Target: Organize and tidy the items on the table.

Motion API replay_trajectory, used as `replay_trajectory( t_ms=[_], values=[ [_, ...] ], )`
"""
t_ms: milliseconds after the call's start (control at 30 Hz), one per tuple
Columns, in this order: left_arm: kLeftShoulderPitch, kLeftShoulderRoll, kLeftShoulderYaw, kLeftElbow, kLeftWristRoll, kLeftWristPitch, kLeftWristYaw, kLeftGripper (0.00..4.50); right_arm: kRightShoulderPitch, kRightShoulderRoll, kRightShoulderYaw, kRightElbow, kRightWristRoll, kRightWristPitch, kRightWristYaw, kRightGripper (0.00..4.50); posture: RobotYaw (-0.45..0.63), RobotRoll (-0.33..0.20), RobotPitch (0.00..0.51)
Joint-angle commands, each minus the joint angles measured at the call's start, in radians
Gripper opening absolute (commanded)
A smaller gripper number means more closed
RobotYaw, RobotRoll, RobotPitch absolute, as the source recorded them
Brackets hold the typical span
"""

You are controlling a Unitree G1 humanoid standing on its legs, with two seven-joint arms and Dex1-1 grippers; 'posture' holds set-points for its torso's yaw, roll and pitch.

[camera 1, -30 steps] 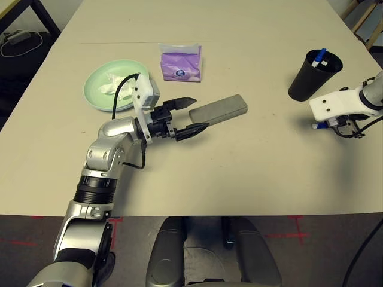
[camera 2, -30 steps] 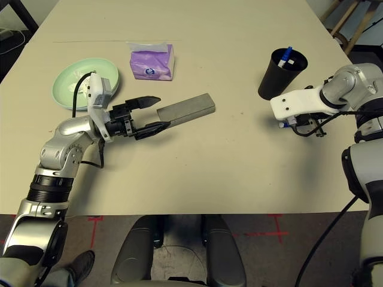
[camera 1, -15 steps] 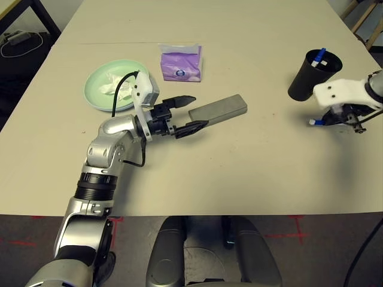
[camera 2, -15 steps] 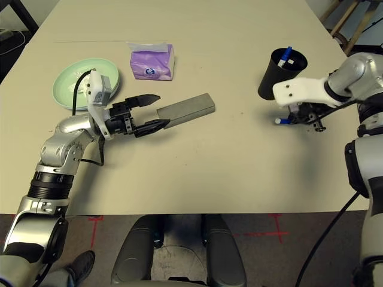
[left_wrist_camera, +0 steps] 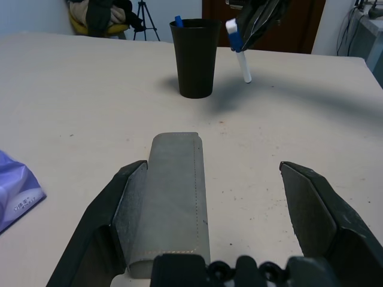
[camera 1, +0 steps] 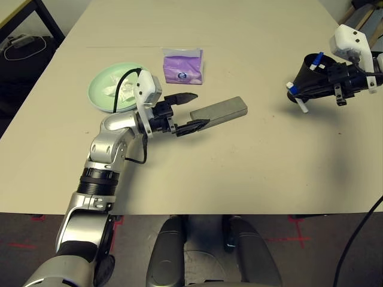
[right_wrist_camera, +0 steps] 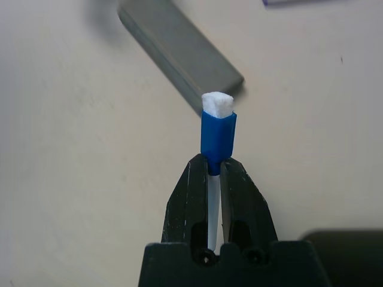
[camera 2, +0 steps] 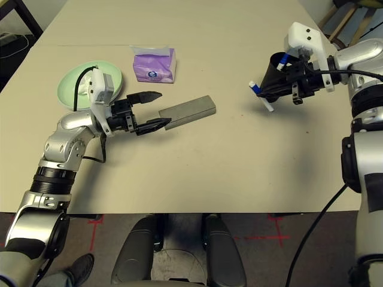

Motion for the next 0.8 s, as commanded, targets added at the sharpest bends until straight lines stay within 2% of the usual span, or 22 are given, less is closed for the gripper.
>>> replay_trajectory(
  t_ms=[33, 167, 400, 600, 800],
  values=[
    [-0.010, -0.006, -0.029, 0.041, 0.039, -0.029, 0.004, 4.50, 0.027, -0.023, -0.020, -0.058, 0.074, 0.052, 0.006, 0.09, 0.12, 0.000, 0.121],
    [-0.023, -0.014, -0.037, 0.080, 0.070, -0.057, 0.020, 4.50, 0.037, 0.000, -0.135, -0.057, 0.120, 0.099, -0.002, 0.09, 0.11, 0.000, 0.119],
    [-0.032, -0.034, -0.033, 0.115, 0.078, -0.066, 0.036, 4.50, 0.145, 0.064, -0.343, -0.174, 0.207, 0.187, -0.170, 0.09, 0.10, 0.000, 0.122],
    [-0.042, -0.041, -0.031, 0.126, 0.077, -0.059, 0.040, 4.50, 0.257, 0.166, -0.492, -0.355, 0.271, 0.215, -0.456, 0.09, 0.09, 0.000, 0.117],
    [-0.062, -0.043, -0.031, 0.153, 0.081, -0.070, 0.039, 4.50, 0.286, 0.280, -0.609, -0.494, 0.316, 0.195, -0.736, 0.09, 0.08, 0.000, 0.112]
  ],
)
